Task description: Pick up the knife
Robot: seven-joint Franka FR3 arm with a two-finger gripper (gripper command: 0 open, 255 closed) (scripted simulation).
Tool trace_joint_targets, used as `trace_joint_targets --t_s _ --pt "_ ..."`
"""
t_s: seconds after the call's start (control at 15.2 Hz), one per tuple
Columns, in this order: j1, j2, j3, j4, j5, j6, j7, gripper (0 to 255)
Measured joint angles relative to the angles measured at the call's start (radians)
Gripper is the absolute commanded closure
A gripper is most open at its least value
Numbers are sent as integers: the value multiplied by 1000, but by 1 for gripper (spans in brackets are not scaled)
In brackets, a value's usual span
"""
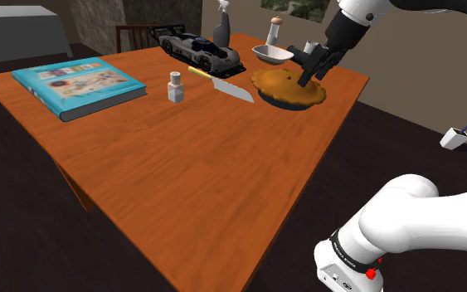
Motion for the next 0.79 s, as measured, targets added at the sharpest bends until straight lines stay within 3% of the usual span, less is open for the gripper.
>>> trace_joint_targets --t_s 0.2,0.79 --pt "1 52 0 28 -2 13 -7 0" --pt "7 438 19 259 -17 82 -34 0"
